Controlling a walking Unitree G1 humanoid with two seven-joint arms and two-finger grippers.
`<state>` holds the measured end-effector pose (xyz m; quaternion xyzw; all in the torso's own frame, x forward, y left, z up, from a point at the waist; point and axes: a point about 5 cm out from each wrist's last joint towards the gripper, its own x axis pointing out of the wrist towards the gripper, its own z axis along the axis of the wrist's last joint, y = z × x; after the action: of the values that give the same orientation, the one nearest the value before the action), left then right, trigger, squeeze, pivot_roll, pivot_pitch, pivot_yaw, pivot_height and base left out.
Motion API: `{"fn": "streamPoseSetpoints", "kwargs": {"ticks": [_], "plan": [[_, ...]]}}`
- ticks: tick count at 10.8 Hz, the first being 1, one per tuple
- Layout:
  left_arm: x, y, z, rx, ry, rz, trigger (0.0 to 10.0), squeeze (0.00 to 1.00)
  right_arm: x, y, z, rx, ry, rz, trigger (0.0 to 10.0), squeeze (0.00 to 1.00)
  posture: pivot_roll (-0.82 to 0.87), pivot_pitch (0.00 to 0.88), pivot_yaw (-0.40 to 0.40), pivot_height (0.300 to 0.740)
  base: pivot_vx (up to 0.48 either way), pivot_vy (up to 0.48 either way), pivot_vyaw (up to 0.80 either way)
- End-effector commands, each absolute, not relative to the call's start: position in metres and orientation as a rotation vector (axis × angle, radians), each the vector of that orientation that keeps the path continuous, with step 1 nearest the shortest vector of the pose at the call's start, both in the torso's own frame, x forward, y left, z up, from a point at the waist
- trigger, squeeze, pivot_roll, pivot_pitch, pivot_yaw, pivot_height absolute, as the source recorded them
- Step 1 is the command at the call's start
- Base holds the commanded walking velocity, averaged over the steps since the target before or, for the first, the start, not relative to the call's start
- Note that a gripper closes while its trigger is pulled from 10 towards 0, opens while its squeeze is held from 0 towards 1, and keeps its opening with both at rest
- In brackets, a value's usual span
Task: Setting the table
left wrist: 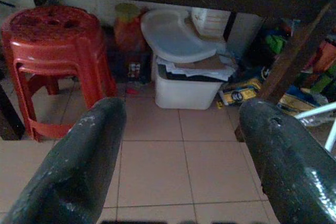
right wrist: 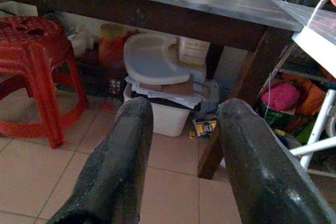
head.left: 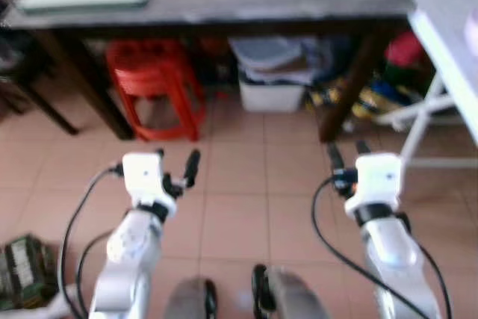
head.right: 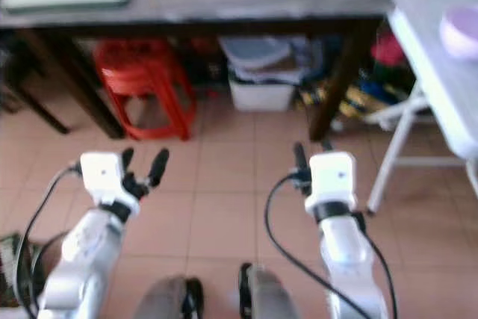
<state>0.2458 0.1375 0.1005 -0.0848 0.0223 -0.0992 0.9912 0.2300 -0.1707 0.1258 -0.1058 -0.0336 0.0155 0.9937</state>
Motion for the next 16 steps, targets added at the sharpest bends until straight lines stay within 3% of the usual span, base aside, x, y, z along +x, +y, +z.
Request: {"fn": "streamPoseSetpoints", "kwargs": {"ticks": [1,2,9,10,13,16], "plan": [[0.247,0.137,0.100,-0.167,0.050,-0.203,10.0,0.00,0.231,-0.173,0.127,-0.205,-0.073,0.028,10.0,0.53,-0.07,0.196,0.062,0.740,0.266,-0.255,0.00],[0.247,0.136,0.101,-0.168,0.048,-0.208,10.0,0.00,0.231,-0.173,0.128,-0.201,-0.081,0.032,10.0,1.00,-0.07,0.193,0.063,0.740,0.285,-0.247,0.00],[0.254,0.130,0.110,-0.204,0.010,-0.254,10.0,0.00,0.241,-0.173,0.139,-0.230,-0.135,0.032,10.0,1.00,-0.07,0.174,0.065,0.740,0.298,-0.035,0.00],[0.255,0.130,0.111,-0.201,0.008,-0.258,10.0,0.00,0.243,-0.174,0.139,-0.236,-0.135,0.029,10.0,0.00,-0.07,0.175,0.064,0.740,0.401,0.000,0.00],[0.257,0.136,0.108,-0.175,0.012,-0.218,10.0,0.00,0.243,-0.172,0.138,-0.238,-0.127,0.045,10.0,0.00,-0.07,0.168,0.058,0.740,0.000,0.000,-0.15],[0.259,0.136,0.109,-0.198,0.011,-0.229,10.0,0.00,0.246,-0.171,0.137,-0.237,-0.129,0.050,10.0,0.00,-0.07,0.160,0.060,0.740,0.000,-0.405,-0.16]]}}
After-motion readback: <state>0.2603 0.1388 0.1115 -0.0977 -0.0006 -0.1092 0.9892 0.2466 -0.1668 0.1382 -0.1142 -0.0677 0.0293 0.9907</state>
